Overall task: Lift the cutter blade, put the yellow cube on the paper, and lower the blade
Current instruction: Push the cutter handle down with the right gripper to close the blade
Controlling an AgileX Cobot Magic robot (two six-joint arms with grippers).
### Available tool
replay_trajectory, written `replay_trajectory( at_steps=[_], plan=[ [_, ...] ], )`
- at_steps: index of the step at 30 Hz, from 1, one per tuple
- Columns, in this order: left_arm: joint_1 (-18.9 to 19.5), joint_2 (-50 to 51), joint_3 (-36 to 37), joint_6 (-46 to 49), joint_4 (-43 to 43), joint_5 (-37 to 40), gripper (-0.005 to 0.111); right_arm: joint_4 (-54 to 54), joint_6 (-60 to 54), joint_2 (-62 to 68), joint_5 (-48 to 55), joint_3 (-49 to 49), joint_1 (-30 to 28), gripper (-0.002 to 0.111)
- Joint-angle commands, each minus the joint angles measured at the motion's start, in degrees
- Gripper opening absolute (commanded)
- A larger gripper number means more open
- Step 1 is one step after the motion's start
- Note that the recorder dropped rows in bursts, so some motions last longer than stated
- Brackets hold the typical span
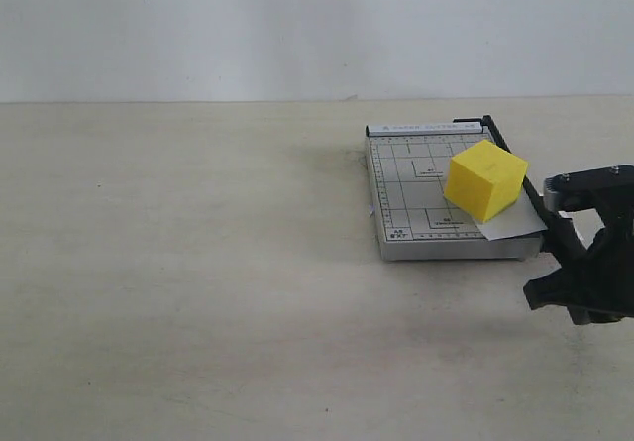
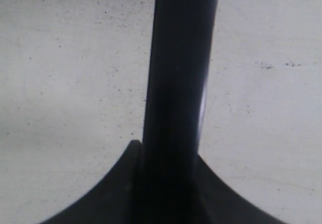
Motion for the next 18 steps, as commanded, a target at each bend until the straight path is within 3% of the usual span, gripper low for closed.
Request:
replay_trajectory(
  at_steps=[1, 2, 6, 8, 18],
  plan=[
    [0.09, -0.17, -0.06, -0.25, -0.57, -2.13, 0.004, -0.40, -1.48, -5.12, 6.77, 1.47, 0.01, 0.000],
    [0.09, -0.17, -0.06, -0.25, -0.57, -2.13, 0.004, -0.40, -1.48, -6.37, 6.46, 1.47, 0.01, 0.002],
    [0.09, -0.17, -0.06, -0.12, -0.57, -2.10, 0.004, -0.40, -1.48, -13.18, 5.62, 1.37, 0.01, 0.045],
    [0.09, -0.17, -0.06, -0.12, -0.57, -2.10, 0.004, -0.40, -1.48, -14.27, 6.73, 1.37, 0.01, 0.057],
    [0.09, -0.17, -0.06, -0.12, -0.57, -2.10, 0.004, -0.16, -1.48, -14.41, 8.37, 1.37, 0.01, 0.057]
  ],
)
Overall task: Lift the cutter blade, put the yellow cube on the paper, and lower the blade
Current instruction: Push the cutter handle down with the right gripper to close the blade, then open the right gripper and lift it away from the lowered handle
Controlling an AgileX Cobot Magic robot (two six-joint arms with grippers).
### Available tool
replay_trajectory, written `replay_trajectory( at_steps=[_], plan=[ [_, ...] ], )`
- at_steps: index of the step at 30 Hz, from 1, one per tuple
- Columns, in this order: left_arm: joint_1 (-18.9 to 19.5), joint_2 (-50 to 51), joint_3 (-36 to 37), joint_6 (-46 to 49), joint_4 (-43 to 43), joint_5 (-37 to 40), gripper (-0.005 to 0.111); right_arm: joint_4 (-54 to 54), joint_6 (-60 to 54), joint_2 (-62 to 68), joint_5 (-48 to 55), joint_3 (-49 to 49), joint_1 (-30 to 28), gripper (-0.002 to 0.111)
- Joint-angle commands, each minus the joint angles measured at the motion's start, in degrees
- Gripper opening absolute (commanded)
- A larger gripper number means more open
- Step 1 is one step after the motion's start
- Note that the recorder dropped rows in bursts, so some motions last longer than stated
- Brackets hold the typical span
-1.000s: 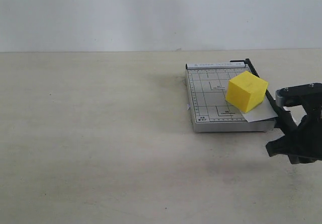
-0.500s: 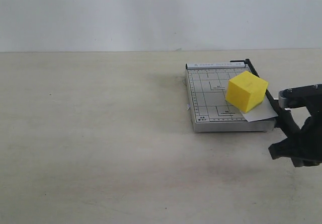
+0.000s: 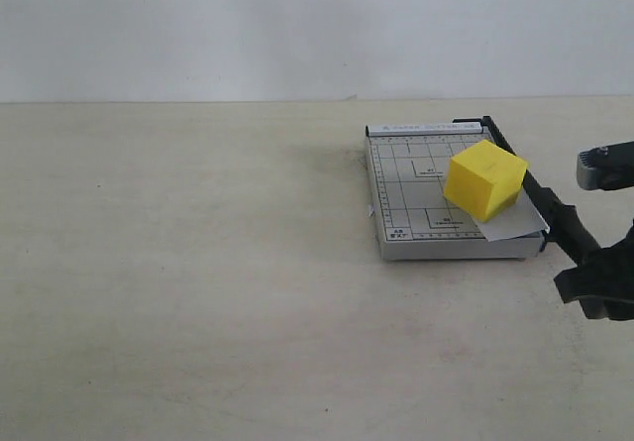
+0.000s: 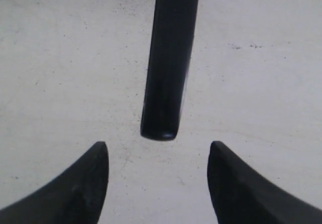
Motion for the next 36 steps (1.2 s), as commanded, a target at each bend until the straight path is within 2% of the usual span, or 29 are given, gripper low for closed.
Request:
replay_trajectory(
  at_steps=[1, 5, 16, 17, 18, 19, 20, 21, 22, 28, 36],
  plan=[
    [0.09, -0.17, -0.06, -0.12, -0.57, -0.99, 0.004, 0.25, -0.35, -0.49, 0.14, 0.21, -0.09, 0.057],
    [0.09, -0.17, -0.06, -0.12, -0.57, -0.99, 0.004, 1.94, -1.58, -1.76, -0.34, -0.48, -0.09, 0.057],
    [0.09, -0.17, -0.06, -0.12, -0.57, -0.99, 0.004, 6.70, -6.61, -7.98, 2.17, -13.15, -0.09, 0.056],
    [0.09, -0.17, -0.06, -0.12, -0.57, -0.99, 0.004, 7.44, -6.98, -8.73, 1.86, -13.50, -0.09, 0.053],
    [0.09, -0.17, -0.06, -0.12, -0.57, -0.99, 0.004, 8.74, -7.66, -9.71, 1.26, -13.53, -0.09, 0.046],
    [0.09, -0.17, -0.06, -0.12, -0.57, -0.99, 0.004, 10.08, -8.59, -10.76, 0.85, -13.53, -0.09, 0.036],
    [0.09, -0.17, -0.06, -0.12, -0.57, -0.99, 0.004, 11.83, -10.06, -12.00, 0.17, -13.42, -0.09, 0.022],
    [0.09, -0.17, -0.06, -0.12, -0.57, -0.99, 0.004, 13.45, -11.47, -13.37, -0.96, -12.94, -0.09, 0.006],
    [0.09, -0.17, -0.06, -0.12, -0.57, -0.99, 0.004, 15.24, -12.57, -14.99, -2.55, -12.11, -0.09, 0.001],
    [0.09, -0.17, -0.06, -0.12, -0.57, -0.99, 0.004, 17.97, -13.16, -26.08, -11.36, -2.83, -0.09, 0.003],
    [0.09, -0.17, -0.06, -0.12, -0.57, -0.99, 0.004, 21.59, -14.08, -45.88, -14.03, 13.01, -0.09, 0.003]
  ],
)
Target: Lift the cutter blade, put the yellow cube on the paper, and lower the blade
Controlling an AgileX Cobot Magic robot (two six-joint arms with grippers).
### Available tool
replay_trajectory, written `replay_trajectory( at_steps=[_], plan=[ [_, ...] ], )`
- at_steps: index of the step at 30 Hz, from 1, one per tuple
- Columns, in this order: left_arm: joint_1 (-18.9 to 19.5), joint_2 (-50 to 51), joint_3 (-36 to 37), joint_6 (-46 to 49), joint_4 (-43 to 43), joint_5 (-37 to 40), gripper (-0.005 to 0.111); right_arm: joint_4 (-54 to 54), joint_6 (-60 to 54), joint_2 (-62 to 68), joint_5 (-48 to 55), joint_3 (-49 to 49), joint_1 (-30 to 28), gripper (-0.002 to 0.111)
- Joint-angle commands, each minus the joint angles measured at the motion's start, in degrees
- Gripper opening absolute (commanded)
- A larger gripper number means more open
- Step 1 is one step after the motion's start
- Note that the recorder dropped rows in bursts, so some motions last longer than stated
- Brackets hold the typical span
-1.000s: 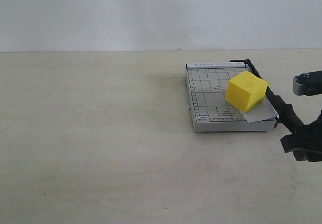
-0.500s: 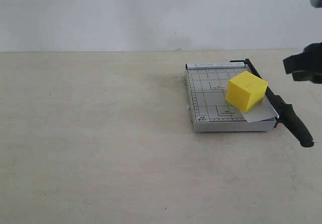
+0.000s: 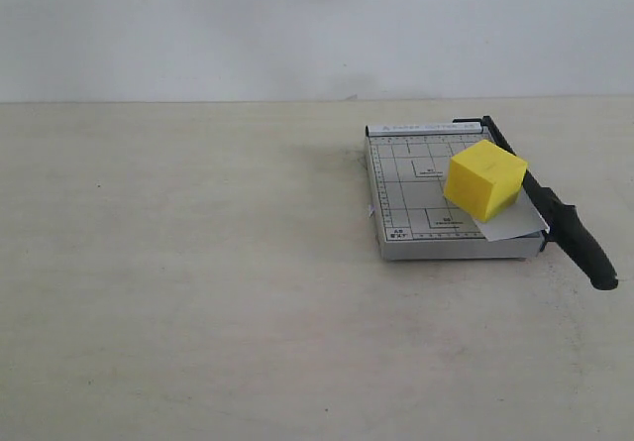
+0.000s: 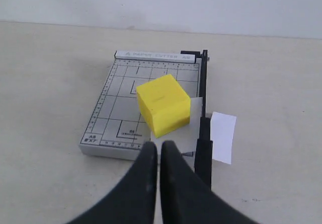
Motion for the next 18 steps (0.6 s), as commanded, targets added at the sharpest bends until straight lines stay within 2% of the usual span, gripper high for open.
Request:
replay_trajectory(
  at_steps=[1, 9, 18],
  plan=[
    [0.09, -0.17, -0.06, -0.12, -0.57, -0.99, 0.004, 1.56, 0.20, -11.20, -1.31, 7.61, -0.09, 0.003],
    [0.09, -0.17, -0.06, 0.00, -0.57, -0.99, 0.004, 1.56, 3.70, -23.43, 0.39, 10.80, -0.09, 0.003],
    [0.09, -0.17, -0.06, 0.00, -0.57, -0.99, 0.004, 1.56, 3.70, -25.81, 0.39, 10.80, -0.09, 0.003]
  ],
)
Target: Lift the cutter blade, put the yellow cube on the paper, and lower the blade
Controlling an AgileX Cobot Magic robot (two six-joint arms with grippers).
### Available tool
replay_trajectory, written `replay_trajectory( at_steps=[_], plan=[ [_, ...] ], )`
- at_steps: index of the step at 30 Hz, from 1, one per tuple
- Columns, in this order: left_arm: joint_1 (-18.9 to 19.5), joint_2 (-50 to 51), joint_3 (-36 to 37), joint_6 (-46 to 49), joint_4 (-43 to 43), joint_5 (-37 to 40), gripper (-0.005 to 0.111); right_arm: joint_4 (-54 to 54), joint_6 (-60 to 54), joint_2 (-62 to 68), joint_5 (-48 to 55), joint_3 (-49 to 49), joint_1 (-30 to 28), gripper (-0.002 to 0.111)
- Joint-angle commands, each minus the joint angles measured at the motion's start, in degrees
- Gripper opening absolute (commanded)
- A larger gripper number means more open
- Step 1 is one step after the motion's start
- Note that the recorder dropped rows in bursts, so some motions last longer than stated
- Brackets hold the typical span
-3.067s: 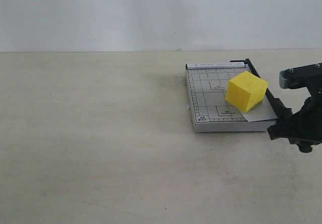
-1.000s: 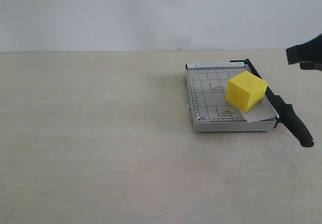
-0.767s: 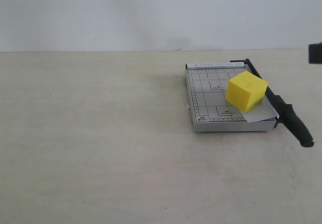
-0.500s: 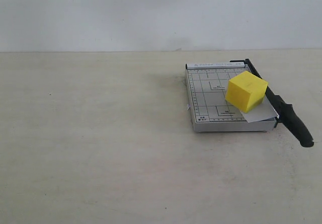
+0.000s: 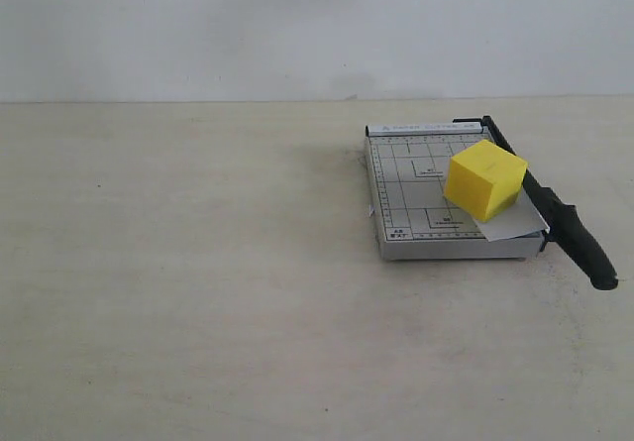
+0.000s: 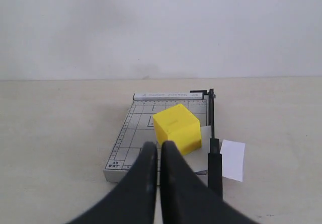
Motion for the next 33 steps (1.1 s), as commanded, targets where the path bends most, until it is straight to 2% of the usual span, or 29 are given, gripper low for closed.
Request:
replay_trajectory(
  at_steps=[1, 8, 17, 25, 33],
  plan=[
    [0.09, -0.17, -0.06, 0.00, -0.57, -0.95, 0.004, 0.10, 0.20, -0.36, 0.13, 0.16, -0.09, 0.003],
    [0.09, -0.17, -0.06, 0.00, -0.57, -0.95, 0.004, -0.54, 0.20, -2.58, -9.21, 8.14, -0.09, 0.003],
    [0.09, -0.17, -0.06, 0.13, -0.57, -0.95, 0.004, -4.78, 0.67, -12.04, -9.10, 18.84, -0.09, 0.003],
    [0.09, -0.17, -0.06, 0.13, -0.57, -0.95, 0.004, -7.56, 6.06, -14.96, -8.42, 19.36, -0.09, 0.003],
    [0.09, -0.17, -0.06, 0.13, -0.57, -0.95, 0.004, -7.61, 6.20, -14.96, -8.42, 19.36, -0.09, 0.003]
  ],
)
